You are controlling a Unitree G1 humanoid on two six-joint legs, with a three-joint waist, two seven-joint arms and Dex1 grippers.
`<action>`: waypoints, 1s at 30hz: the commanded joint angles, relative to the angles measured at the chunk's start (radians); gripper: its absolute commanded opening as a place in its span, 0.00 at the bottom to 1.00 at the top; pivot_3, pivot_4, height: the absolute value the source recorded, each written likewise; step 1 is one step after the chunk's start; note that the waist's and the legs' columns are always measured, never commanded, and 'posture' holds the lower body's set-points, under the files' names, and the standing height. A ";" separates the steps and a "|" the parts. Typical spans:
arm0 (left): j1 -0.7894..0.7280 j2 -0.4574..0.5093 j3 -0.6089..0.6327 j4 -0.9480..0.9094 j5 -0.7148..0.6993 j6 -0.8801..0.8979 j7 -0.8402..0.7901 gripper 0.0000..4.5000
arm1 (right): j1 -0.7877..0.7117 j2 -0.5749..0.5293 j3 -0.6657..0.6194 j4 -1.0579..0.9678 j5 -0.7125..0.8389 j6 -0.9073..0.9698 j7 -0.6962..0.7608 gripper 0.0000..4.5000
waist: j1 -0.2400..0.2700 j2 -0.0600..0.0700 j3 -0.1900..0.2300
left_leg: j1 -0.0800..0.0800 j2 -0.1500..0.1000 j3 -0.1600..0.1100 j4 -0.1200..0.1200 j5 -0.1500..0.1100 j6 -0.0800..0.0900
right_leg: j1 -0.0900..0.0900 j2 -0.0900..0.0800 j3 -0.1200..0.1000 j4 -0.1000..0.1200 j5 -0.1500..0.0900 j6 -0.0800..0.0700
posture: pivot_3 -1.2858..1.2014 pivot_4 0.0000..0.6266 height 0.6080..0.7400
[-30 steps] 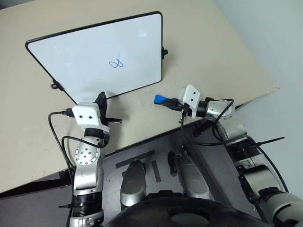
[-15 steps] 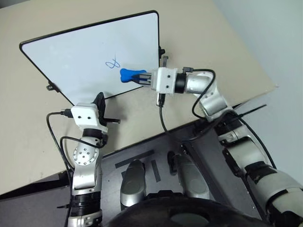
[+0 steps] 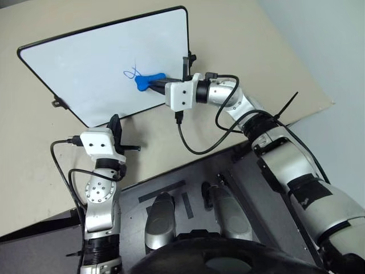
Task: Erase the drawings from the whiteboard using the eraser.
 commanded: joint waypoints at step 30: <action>-0.021 -0.006 0.002 -0.023 0.018 -0.021 0.001 0.00 | -0.099 0.078 -0.007 0.100 -0.086 -0.052 -0.271 0.01 | -0.003 0.000 0.000 | 0.001 0.008 0.001 0.001 -0.005 0.000 | -0.003 0.007 -0.002 -0.002 0.005 -0.006 | 0.52 0.24 1.00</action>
